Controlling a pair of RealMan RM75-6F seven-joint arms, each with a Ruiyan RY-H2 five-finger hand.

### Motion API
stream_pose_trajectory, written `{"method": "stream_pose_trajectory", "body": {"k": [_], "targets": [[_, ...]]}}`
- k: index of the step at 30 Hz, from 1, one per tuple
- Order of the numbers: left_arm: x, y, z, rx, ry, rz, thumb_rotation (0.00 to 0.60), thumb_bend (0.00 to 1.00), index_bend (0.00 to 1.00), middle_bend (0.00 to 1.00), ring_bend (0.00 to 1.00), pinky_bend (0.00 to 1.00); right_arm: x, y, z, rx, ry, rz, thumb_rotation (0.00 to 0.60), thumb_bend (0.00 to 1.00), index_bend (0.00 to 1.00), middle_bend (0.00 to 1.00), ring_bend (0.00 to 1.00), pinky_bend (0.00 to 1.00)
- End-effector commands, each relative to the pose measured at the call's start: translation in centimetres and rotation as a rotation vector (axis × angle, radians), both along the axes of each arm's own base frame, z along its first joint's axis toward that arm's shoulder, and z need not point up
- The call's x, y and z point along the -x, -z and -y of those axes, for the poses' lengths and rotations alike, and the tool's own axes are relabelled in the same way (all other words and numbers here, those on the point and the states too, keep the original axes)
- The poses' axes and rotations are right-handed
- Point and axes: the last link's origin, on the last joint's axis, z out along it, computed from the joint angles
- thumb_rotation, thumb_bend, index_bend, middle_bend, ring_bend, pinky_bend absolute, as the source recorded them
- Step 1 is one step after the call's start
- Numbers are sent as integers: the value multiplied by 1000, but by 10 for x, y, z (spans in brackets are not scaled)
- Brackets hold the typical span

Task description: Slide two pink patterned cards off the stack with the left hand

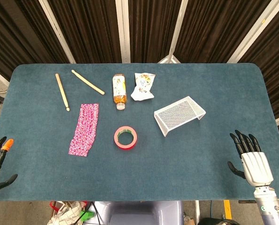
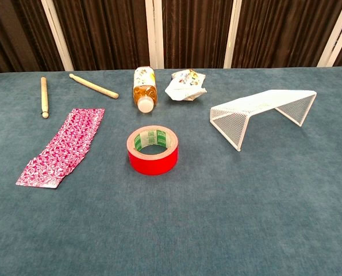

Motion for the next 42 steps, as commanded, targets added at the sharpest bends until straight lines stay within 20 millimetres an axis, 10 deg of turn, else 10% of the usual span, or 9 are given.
{"method": "stream_pose_trajectory", "body": {"k": [1,30,42], "targets": [[0,0,0,4,-1,0,600,186,110,40,0,84,0,0,0,1,-1,1,600,312,39,43,112,67],[-1,7,-9,41,26,-8,600,191,110,139,38,114,-1,-3,-6,3,-6,8,600,312,39,44,112,67],[-13,33,-36,142,136,-27,600,485,151,683,512,431,-1,-4,-4,0,-6,15,600,312,38,44,112,67]]}}
